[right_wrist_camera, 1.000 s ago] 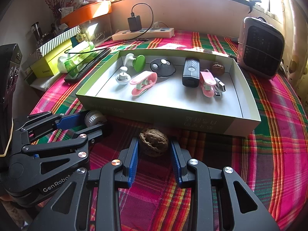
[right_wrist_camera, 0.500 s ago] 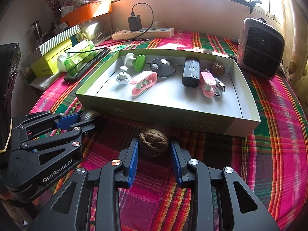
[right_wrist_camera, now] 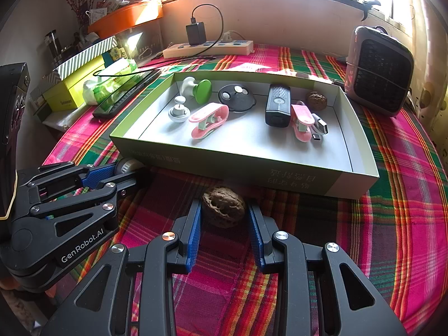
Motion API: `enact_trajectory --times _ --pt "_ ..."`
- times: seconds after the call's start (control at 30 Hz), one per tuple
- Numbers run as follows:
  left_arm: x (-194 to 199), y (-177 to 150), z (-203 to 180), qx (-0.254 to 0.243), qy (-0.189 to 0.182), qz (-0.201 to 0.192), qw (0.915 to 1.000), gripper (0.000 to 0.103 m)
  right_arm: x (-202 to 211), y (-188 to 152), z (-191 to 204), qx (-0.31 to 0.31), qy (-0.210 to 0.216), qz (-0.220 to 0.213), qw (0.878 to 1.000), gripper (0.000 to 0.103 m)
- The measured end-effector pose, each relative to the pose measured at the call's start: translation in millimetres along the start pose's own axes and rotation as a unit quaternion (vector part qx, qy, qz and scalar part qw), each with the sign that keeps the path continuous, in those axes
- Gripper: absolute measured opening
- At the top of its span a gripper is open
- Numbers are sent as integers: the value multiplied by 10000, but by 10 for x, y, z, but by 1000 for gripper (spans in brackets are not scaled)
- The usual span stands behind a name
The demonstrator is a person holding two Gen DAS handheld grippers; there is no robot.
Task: Organize objects
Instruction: 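Grasp the white ridged container with the left tool while the right tool holds the walnut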
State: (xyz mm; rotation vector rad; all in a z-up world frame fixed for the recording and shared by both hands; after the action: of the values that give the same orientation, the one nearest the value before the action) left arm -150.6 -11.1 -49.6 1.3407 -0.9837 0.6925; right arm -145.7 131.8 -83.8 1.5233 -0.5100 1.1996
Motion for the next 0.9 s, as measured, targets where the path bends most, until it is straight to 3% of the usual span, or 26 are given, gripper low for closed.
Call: enact_trajectory --times 0.9 --pt "26 -23 6 7 -18 -24 10000 17 22 -2 -3 5 -42 -32 10000 33"
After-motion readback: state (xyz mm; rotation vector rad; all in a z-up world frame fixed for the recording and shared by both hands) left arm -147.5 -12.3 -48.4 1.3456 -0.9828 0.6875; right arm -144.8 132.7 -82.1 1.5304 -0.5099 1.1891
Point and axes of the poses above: each gripper's, at about its wrist camera, not at the fingertips, and x roughly against the way its jaws point, z to its left, y to its top, the point moved 7 cm from there along -x, roughly the way its jaws point, and after that the axes turned 11 degrees about z, right-handed, at the moved point
